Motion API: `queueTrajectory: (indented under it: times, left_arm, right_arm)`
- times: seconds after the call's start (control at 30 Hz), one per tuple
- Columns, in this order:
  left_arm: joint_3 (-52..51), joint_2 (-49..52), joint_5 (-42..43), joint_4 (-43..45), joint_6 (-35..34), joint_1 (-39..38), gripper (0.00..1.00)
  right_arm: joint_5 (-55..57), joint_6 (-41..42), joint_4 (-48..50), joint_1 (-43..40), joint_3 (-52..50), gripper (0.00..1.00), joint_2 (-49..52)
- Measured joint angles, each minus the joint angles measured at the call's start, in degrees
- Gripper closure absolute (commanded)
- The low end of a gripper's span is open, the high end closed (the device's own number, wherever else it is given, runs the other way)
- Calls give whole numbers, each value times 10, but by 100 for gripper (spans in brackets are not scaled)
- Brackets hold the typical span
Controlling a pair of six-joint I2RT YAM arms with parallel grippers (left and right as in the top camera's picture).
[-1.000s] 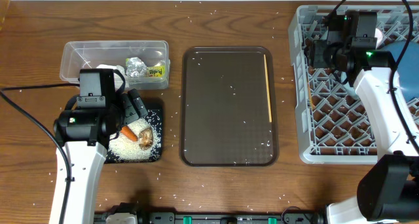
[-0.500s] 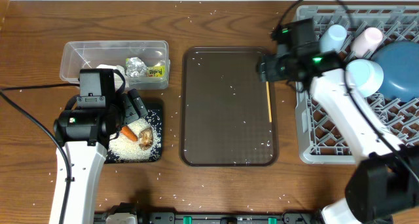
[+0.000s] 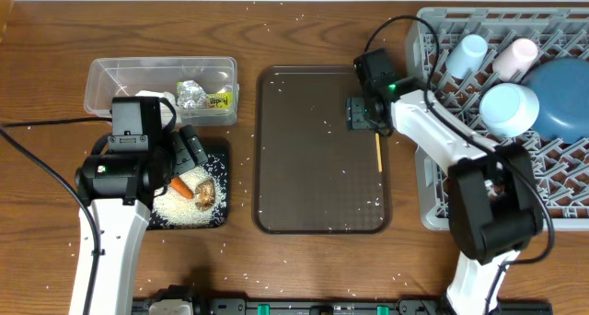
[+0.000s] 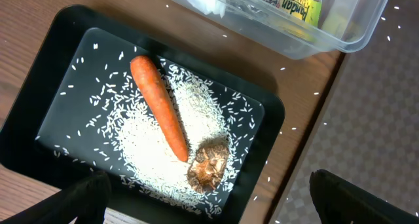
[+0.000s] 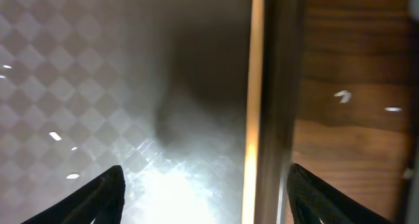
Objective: Sort waste into correct bins and load items into the dishwasher rack
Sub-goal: 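Move the right gripper back left and grasp the second chopstick, then carry the second chopstick right and drop it into the rack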
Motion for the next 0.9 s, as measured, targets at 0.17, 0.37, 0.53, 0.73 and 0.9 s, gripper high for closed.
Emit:
queueTrajectory:
  times: [0.17, 0.37, 0.53, 0.73, 0.9]
  left_arm:
    - [0, 0, 0, 0, 0, 0, 2]
    - [0, 0, 0, 0, 0, 0, 2]
    - [0, 0, 0, 0, 0, 0, 2]
    - [0, 0, 0, 0, 0, 0, 2]
    - [0, 0, 0, 0, 0, 0, 2]
  right_arm:
    - [-9, 4, 12, 0, 0, 28, 14]
    - [-18, 8, 16, 0, 0, 34, 31]
    - [-17, 13, 17, 2, 0, 44, 42]
    - [-17, 21, 20, 2, 10, 99, 50]
    - [-24, 24, 21, 3, 14, 99, 53]
